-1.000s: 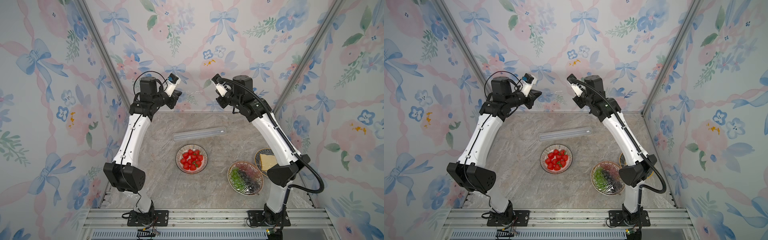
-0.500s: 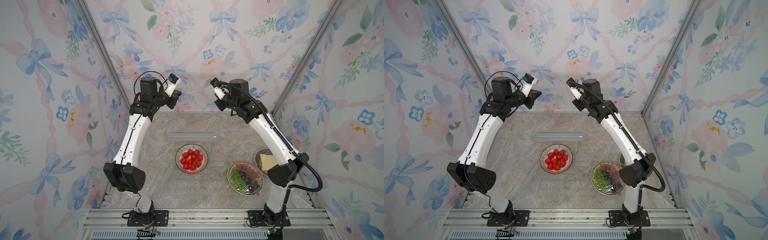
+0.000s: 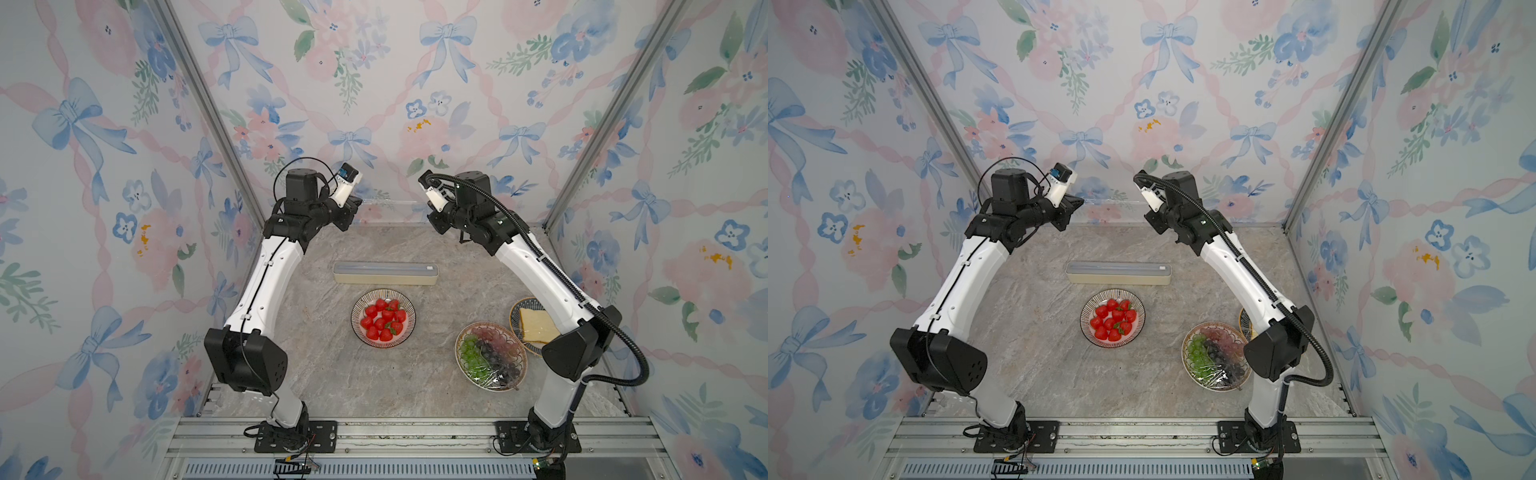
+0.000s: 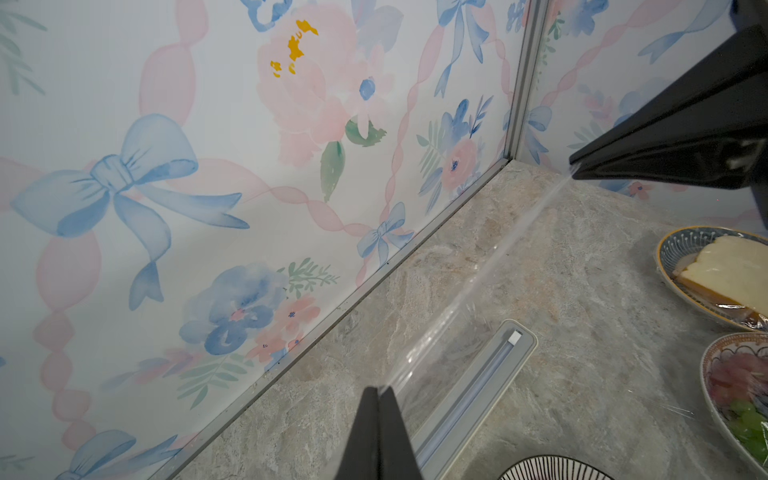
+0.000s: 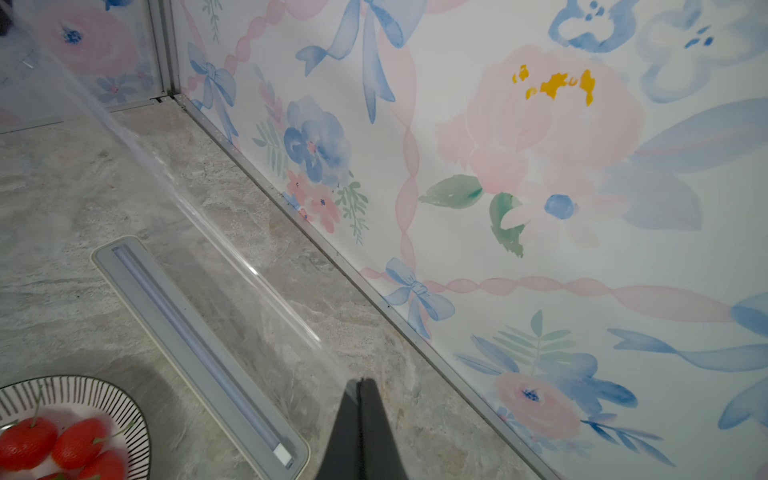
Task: Wrap the plate with plastic wrap
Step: Cover the plate with plastic wrap.
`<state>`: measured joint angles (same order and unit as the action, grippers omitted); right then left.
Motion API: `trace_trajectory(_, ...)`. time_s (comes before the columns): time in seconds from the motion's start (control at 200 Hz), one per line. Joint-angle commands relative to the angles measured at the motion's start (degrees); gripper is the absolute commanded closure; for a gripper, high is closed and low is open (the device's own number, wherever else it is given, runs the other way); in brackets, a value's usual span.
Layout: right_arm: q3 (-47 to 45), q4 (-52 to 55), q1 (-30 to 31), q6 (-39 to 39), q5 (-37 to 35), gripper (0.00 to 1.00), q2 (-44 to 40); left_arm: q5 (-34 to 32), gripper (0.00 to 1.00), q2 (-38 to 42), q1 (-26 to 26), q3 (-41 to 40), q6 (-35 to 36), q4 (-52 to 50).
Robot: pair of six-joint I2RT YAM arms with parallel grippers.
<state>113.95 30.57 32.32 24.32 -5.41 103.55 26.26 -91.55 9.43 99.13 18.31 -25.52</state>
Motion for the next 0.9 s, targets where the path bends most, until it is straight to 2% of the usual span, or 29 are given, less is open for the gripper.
trace_trajectory(0.0, -5.8, -0.2, 2.6, -2.6, -1.0, 1.00, -7.8, -5.6, 1.00, 8.8, 1.7, -7.8, -0.7, 0.9)
trace_trajectory(0.095, -13.9, -0.8, 5.4, -6.0, -1.4, 1.00, -13.4, -8.4, 1.00, 16.4, 3.4, -18.4, -3.7, 3.1)
trace_trajectory(0.305, -30.4, 0.3, 11.9, -16.9, -3.3, 1.00, -21.7, -8.4, 1.00, 32.9, 6.7, -43.0, -14.5, 5.6)
trace_trajectory(0.535, -46.0, 2.1, 17.8, -33.3, -4.6, 1.00, -27.1, -9.1, 1.00, 46.3, 9.9, -62.2, -28.5, 8.1)
trace_trajectory(0.685, -52.6, 2.3, 23.0, -41.0, -4.0, 1.00, -27.5, -14.1, 1.00, 52.4, 11.8, -67.7, -37.6, 11.7)
trace_trajectory(0.835, -57.0, -0.2, 26.0, -47.4, -4.0, 1.00, -26.9, -12.2, 1.00, 52.9, 11.9, -71.7, -47.5, 11.7)
trace_trajectory(0.895, -58.4, -1.2, 26.6, -49.5, -3.6, 1.00, -26.7, -14.3, 1.00, 54.0, 13.2, -73.2, -50.4, 11.7)
